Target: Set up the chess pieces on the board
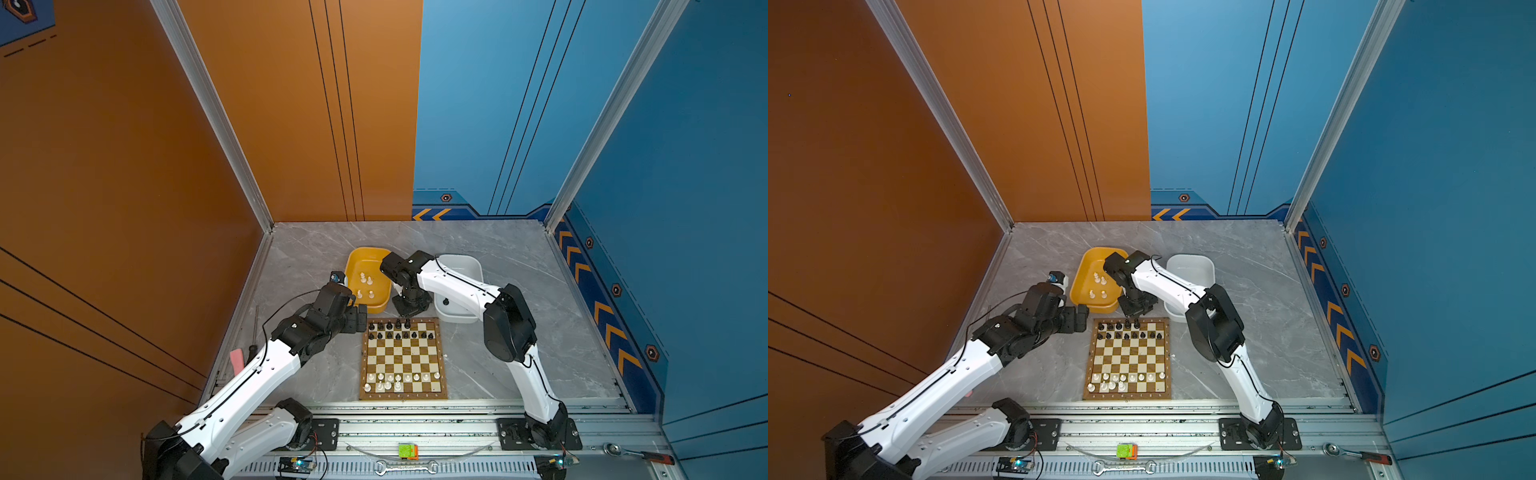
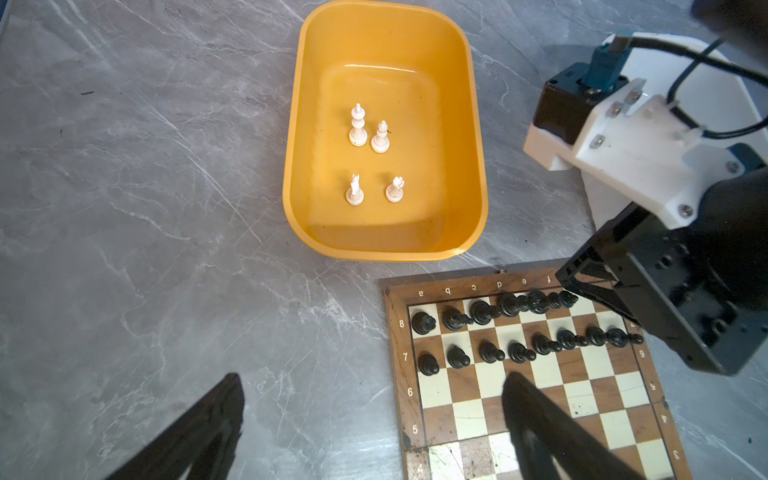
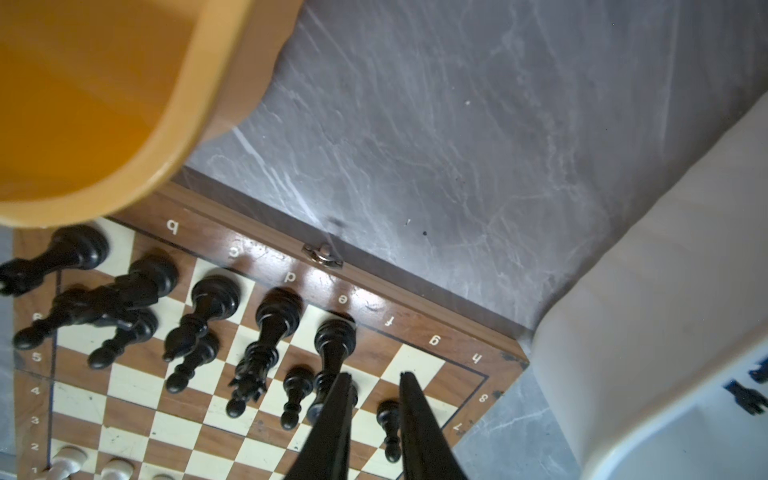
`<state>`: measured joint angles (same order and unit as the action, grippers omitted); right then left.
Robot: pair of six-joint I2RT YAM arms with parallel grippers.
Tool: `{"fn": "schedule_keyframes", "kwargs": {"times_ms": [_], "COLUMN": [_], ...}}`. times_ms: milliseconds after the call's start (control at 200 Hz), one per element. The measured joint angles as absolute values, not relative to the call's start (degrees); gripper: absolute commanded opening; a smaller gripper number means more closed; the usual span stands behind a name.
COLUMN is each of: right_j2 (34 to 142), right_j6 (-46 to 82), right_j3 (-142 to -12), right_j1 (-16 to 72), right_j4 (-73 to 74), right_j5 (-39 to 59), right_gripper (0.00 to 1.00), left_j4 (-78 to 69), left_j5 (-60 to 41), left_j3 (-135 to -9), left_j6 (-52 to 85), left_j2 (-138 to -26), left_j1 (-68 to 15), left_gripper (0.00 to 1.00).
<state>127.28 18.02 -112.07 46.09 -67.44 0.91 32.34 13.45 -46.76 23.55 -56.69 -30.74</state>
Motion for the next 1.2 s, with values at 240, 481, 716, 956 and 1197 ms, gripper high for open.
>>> {"fn": "schedule_keyframes", "kwargs": {"times_ms": [240, 481, 716, 956, 1197], "right_j2": [127.28, 127.24, 127.04, 127.02, 127.02], "right_j6": [18.06, 18.50, 19.14, 19.53, 19.88], "right_j3": [-111.26, -110.04, -106.72, -105.47, -104.86], "right_j1": [46.17, 46.06, 44.86, 44.49, 45.08], "right_j4": [-67.05, -66.37, -65.04, -63.77, -62.76], "right_j5": [1.28, 1.26, 1.28, 1.50, 1.96], "right_gripper": [0.23, 0.23, 0.23, 0.23, 0.23], "left_j4": [32.34, 32.34, 32.34, 32.34, 32.38], "left_j5": [13.45, 13.43, 13.34, 13.23, 13.23], "left_j3": [-46.76, -46.76, -46.76, -46.76, -46.76], "left_j6": [23.40, 23.38, 23.35, 23.35, 23.38], "left_j2": [-56.69, -56.55, -56.55, -56.55, -55.96], "left_j1": [-30.74, -30.74, -30.74, -30.70, -30.70], "left_gripper": [0.98, 0.98, 0.98, 0.98, 0.98]}}
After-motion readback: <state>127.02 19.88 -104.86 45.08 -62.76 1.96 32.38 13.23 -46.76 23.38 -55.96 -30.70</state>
